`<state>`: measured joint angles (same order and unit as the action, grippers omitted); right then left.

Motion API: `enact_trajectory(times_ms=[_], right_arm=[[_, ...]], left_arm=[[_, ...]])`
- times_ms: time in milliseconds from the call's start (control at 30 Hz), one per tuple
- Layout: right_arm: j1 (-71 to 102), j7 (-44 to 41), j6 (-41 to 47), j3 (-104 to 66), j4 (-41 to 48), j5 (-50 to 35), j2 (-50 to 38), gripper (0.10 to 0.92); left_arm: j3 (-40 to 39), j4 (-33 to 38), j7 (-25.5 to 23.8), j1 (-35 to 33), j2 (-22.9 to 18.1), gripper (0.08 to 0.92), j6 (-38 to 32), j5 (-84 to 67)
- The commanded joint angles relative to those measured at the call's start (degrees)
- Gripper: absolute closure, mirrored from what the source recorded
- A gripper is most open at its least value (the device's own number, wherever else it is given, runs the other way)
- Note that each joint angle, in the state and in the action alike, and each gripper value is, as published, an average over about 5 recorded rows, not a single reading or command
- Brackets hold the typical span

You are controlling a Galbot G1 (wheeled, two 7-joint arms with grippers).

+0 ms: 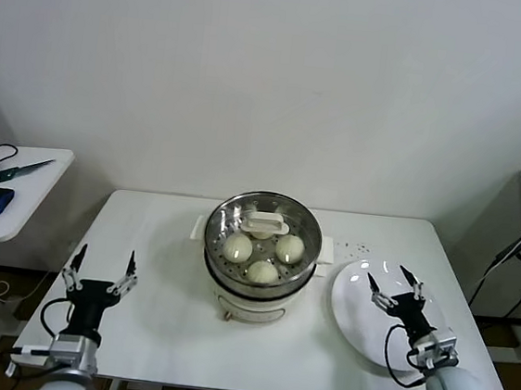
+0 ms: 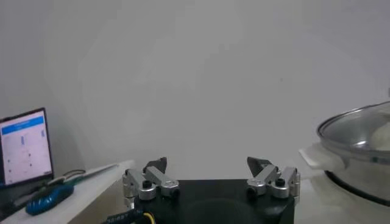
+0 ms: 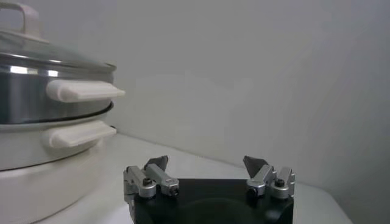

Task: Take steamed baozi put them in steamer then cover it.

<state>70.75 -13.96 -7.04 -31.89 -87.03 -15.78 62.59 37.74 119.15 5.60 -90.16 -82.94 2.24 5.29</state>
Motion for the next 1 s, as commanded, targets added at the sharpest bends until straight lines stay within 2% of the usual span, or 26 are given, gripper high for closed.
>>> enact_trajectory(times_ms=[33,1000], right_arm=[[1.84,0.18,-0.16,-1.75,-0.96,-0.59,0.17,0.203],[3.98,-0.64,-0.48,-3.08,-1.65,-2.09,0.06,0.203]], left_arm=[[1.29,-1.77,-1.32,-0.96,-0.70,0.177,-3.90,-4.08],[0.33,-3.68,-2.98,0.40,-0.31,0.177,-3.62,-4.02]])
